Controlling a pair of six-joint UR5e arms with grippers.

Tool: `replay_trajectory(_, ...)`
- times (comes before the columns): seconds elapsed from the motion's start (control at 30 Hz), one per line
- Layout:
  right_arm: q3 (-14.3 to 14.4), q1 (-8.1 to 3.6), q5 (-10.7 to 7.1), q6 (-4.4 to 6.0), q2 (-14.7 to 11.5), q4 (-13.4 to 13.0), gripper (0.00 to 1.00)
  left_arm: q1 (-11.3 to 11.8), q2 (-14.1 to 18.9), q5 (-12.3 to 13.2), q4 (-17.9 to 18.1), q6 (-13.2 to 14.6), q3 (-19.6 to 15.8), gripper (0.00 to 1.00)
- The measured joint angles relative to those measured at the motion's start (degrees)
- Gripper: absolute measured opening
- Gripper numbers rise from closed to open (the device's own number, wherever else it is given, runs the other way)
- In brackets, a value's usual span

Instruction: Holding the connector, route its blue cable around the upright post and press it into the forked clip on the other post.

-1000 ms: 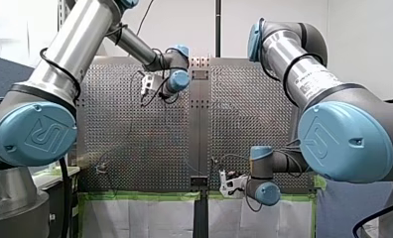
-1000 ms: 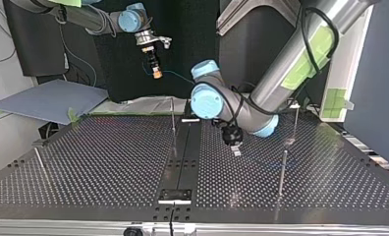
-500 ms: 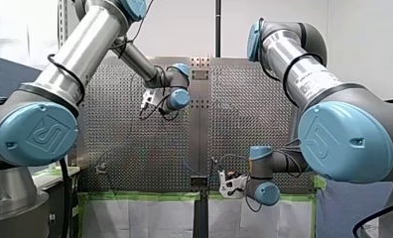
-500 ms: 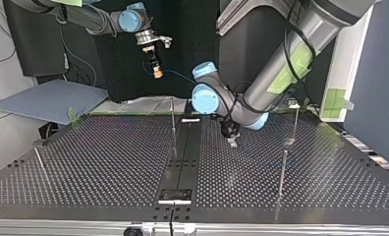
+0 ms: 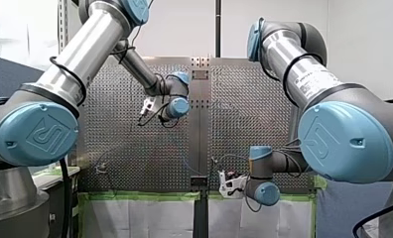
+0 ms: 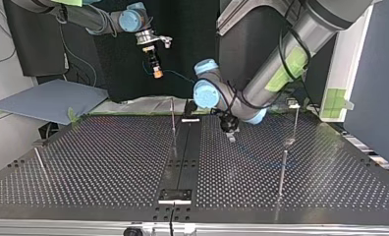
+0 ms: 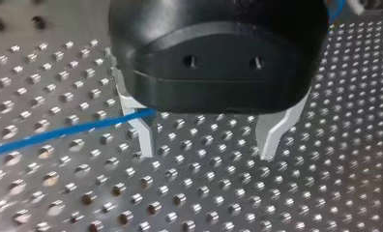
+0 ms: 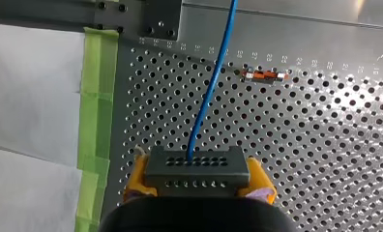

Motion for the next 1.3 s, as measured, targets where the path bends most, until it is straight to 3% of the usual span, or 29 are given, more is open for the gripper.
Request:
replay_trajectory(0.4,0.0,-0.02,0.02,0.0,0.0,-0.2,0.0,0.1,-0.8,0.0,2.2,1.0,-3.6,1.0)
replay_trajectory(0.63,-0.1,-0.02,0.03,0.0,0.0,0.0,0.0,-0.4,-3.9,0.0,2.9,1.5,-3.8,1.0)
replay_trajectory(1.3,-0.3,-0.57,0.02,0.0,0.0,0.4,0.0,-2.2,-13.0,4.9,4.2,-0.6,-3.8,1.0)
